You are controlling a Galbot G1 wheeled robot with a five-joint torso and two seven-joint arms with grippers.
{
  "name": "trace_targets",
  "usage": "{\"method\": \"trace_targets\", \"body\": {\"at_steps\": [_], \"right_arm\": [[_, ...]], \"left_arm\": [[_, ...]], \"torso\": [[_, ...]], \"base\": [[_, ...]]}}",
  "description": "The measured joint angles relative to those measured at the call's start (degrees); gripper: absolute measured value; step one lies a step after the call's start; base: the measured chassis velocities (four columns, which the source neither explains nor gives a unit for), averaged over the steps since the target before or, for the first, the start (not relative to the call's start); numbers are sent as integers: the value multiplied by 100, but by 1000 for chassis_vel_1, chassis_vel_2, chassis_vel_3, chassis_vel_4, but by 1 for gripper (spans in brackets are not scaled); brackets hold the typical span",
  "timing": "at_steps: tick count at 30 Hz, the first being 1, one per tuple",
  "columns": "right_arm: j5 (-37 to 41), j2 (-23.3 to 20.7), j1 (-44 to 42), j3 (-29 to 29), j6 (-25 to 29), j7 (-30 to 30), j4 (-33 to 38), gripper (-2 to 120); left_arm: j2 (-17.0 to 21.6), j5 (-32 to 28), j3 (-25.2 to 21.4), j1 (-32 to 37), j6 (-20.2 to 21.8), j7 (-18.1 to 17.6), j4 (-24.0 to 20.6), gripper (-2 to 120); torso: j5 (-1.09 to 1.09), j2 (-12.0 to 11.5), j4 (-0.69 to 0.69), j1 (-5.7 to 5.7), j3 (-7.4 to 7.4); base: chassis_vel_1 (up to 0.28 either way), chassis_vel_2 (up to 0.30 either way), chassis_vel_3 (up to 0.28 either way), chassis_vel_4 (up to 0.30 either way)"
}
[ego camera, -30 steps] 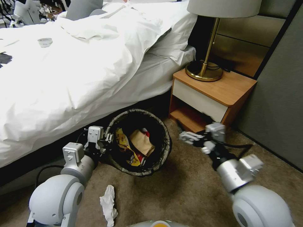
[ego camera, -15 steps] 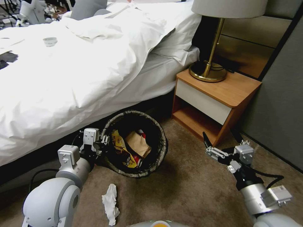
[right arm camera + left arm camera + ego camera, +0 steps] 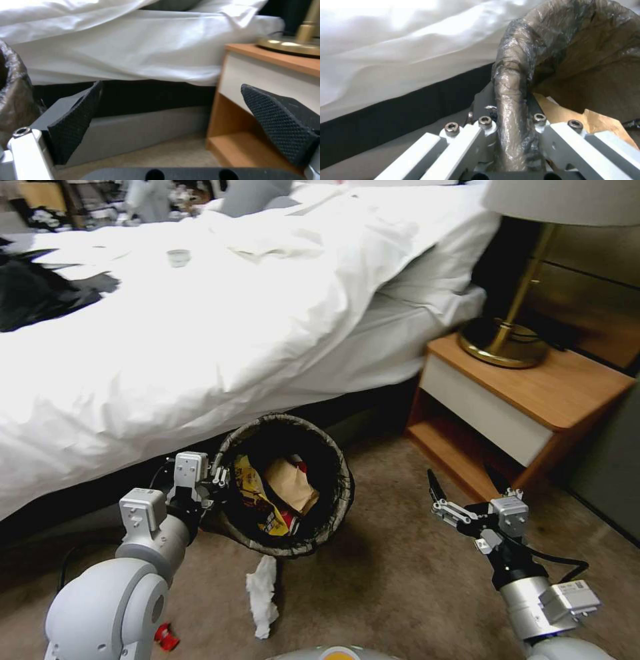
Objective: Pick up the trash bin, then pick up the garbage from the floor and place it into the trash bin.
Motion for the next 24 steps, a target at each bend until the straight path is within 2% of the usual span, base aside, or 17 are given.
{"method": "trace_targets", "body": {"at_steps": [24], "right_arm": [[24,18,-37,10,21,141,-141,100]], "left_arm": [[24,-19,3,-1,0,-1,-28,3]], "torso": [[1,0,-1,0,0]], "base": [[119,126,124,125]]}}
